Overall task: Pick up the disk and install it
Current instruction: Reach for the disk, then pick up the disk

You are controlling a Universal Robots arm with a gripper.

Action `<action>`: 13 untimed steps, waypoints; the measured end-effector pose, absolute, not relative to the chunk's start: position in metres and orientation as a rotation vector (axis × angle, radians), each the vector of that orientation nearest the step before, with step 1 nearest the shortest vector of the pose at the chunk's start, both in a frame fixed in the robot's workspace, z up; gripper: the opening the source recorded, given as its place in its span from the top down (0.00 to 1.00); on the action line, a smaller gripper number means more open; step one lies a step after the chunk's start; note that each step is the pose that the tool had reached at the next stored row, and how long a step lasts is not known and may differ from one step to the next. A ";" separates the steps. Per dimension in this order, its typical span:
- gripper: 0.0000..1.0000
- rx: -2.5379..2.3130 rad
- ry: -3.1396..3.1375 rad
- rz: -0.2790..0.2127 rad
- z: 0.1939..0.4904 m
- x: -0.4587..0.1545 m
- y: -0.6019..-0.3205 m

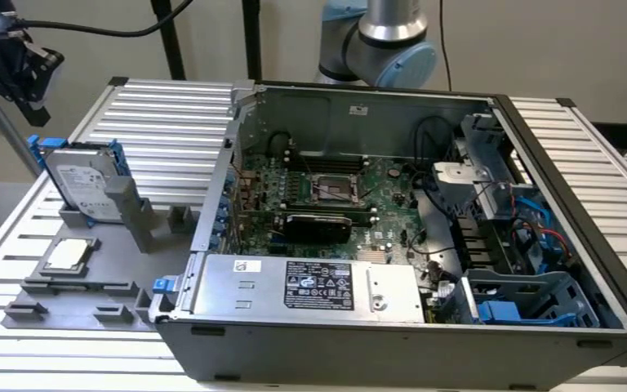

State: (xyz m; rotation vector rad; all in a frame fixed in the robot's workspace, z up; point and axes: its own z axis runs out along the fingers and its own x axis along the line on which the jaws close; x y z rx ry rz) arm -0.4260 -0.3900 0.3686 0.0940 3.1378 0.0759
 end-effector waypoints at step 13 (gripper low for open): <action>1.00 0.094 3.138 0.076 0.369 -0.425 -0.390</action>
